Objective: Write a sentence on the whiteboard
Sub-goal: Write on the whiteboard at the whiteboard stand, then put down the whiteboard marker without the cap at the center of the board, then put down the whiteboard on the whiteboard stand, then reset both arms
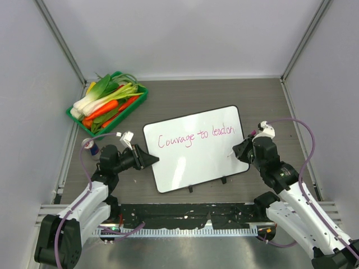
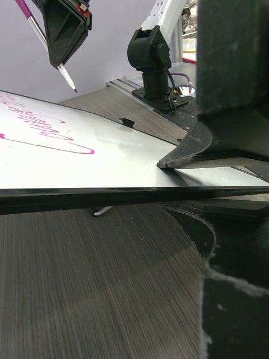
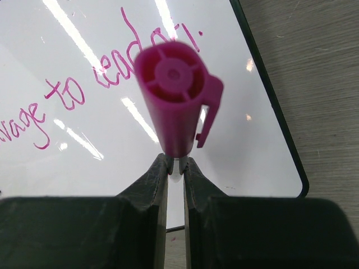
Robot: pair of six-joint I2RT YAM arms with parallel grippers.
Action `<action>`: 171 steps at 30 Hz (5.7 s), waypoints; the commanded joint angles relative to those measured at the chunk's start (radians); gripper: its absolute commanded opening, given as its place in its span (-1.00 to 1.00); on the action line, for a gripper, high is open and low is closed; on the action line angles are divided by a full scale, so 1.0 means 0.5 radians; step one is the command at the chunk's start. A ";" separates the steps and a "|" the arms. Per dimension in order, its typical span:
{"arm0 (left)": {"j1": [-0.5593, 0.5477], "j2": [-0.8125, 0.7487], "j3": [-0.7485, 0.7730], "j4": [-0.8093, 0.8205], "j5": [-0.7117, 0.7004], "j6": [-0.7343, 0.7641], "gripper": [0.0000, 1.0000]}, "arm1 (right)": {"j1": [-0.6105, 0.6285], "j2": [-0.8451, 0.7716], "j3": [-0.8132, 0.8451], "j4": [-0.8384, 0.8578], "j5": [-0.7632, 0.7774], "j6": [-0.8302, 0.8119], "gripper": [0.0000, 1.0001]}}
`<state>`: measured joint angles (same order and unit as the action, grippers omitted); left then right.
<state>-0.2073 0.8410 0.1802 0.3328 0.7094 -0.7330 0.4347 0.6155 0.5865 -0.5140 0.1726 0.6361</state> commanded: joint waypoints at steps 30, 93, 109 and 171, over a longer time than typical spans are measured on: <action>0.004 -0.111 0.041 -0.150 -0.228 0.141 -0.87 | -0.197 0.257 0.551 0.089 0.118 -0.146 -0.98; 0.004 -0.329 -0.029 -0.150 -0.182 0.107 0.99 | -1.704 1.472 -0.151 1.016 -1.367 0.363 -0.98; 0.001 -0.301 -0.026 -0.135 -0.173 0.110 0.99 | -1.768 1.582 -0.197 1.105 -1.474 0.363 -0.31; 0.001 -0.609 0.897 -1.678 -1.324 0.045 0.99 | -1.103 0.702 0.496 0.378 -0.447 -0.066 0.77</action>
<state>-0.2092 0.4740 0.5297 -0.4137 0.0788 -0.7483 -0.1730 0.9859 0.7822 -0.3103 -0.1680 0.6491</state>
